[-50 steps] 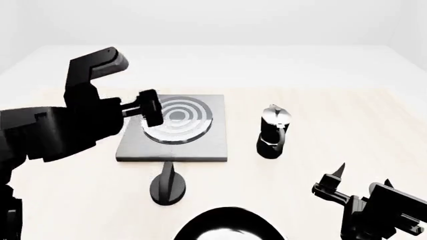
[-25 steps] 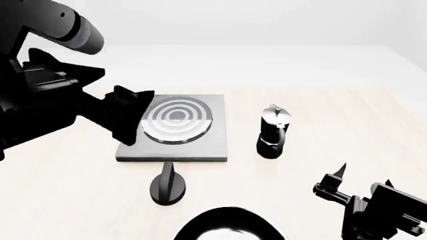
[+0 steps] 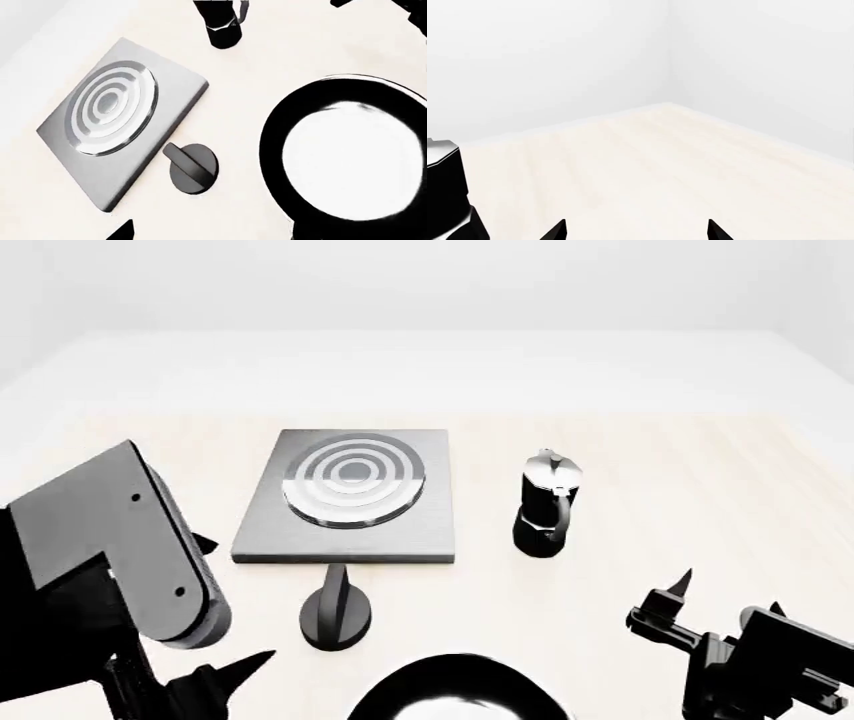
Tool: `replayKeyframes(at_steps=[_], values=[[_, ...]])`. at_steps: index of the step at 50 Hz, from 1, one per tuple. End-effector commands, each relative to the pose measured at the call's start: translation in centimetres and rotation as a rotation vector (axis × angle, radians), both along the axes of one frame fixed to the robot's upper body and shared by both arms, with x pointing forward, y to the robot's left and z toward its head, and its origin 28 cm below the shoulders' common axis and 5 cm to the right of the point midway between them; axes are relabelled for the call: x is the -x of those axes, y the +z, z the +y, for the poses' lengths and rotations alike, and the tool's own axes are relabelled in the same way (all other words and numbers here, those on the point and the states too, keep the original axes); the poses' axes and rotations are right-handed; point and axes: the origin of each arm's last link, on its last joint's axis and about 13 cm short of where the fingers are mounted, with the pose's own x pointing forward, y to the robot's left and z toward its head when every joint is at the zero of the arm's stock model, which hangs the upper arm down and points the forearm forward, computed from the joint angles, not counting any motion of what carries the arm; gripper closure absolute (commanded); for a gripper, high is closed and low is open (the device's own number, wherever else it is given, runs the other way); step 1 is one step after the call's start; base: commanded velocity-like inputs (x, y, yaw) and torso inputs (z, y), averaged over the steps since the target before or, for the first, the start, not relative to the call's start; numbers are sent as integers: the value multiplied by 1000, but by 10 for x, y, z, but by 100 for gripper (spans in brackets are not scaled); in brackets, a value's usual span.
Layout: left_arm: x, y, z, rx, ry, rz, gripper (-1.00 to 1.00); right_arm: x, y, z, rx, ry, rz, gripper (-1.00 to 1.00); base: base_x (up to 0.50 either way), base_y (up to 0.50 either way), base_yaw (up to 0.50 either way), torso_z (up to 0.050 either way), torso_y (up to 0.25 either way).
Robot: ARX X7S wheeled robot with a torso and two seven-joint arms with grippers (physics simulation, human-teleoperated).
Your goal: Turn on the stove and put the frying pan on it.
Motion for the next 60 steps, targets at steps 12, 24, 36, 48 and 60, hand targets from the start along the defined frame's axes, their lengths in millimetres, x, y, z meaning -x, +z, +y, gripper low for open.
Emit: replayKeyframes(at_steps=[12,24,36,48,60], values=[[19,0,17,-107,119,151,-100,-1,1,0,3,-2,3,-100,0,0,0,0,0],[23,-12,12,-124,66,213,-100,-2,1,0,4,-7,11,-100,0,0,0,0,0],[19,-21,8,-116,32,233,-100,-1,-1,0,12,-15,13,-100,0,0,0,0,0],[17,-22,8,-113,48,225,-100,-1,-1,1,16,-17,21,-100,0,0,0,0,0],[26,-36,2,-174,-111,344,-100,-1,0,1,10,-15,18,-100,0,0,0,0,0]])
